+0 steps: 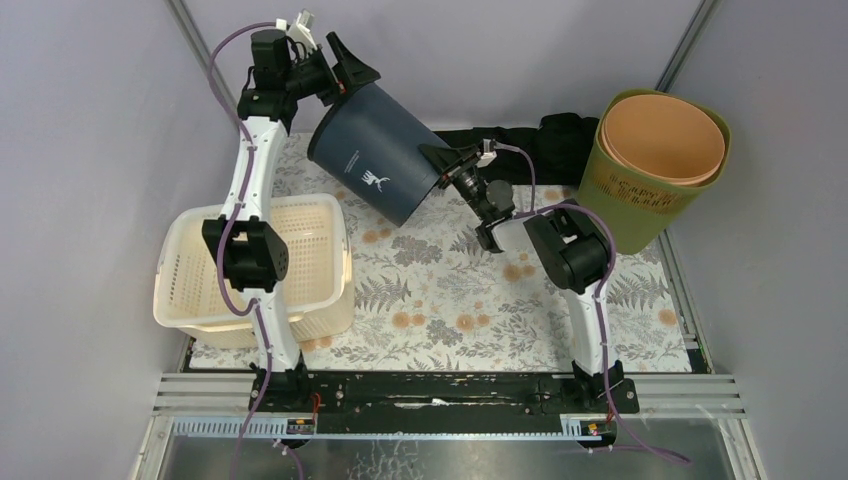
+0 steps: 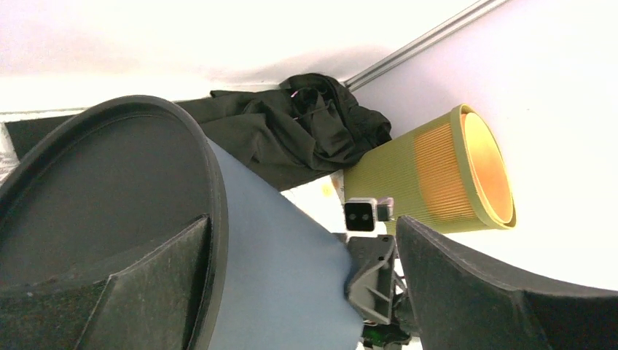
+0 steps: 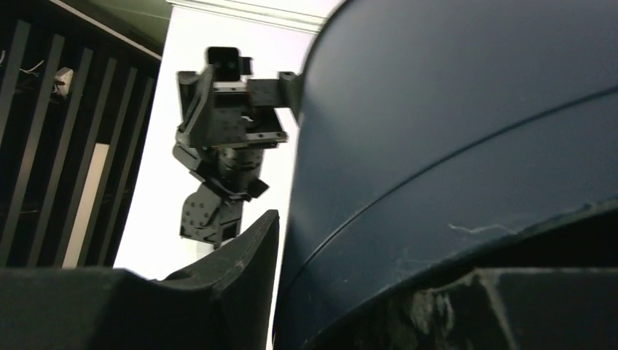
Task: Turn the large container upside down
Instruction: Turn the container upside down at the center of the board.
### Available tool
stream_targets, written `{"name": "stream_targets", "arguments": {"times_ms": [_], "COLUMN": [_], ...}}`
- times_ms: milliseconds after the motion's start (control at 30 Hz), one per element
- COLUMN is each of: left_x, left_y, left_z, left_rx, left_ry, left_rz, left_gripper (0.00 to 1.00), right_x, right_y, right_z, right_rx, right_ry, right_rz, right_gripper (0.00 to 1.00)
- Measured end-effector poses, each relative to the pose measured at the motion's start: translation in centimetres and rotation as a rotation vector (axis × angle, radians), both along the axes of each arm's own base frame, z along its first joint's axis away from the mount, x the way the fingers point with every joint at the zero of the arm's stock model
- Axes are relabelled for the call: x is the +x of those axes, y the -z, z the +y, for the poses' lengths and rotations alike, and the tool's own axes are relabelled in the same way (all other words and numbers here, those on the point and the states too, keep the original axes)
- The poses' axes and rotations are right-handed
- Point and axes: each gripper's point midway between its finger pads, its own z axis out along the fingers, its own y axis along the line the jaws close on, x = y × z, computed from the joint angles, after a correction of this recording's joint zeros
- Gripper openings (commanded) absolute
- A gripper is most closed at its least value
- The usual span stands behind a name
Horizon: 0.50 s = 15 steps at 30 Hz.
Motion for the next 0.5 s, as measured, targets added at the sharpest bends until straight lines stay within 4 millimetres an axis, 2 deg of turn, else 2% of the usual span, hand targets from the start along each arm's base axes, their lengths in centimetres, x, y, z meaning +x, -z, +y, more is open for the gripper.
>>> {"name": "stream_targets", "arguments": {"times_ms": [233,367,500], "left_x": [-1.1,-2.2,-3.2], "left_y": [-1.9,-2.1,-2.1], "left_z": [-2.1,-4.6,-6.8], "left_rx": [-0.01,-0.023,-0.028], "left_ry": [0.045,0.108,0.162], "left_rz": [-0.044,-0.035,-0.033], "left_gripper": [1.0,1.0,1.0], "right_x": [-0.4,-0.9,-1.5], "right_y": [3.7,6.1,8.1], "right_z": [1.5,2.4,2.3], "right_rx": [-0.047,-0.081,-0.118], "right_ry": [-0.033,-0.049,-0.05], "right_rz": [0.058,0.099,0.125], "right_gripper": [0.66,0.72,0.75]}}
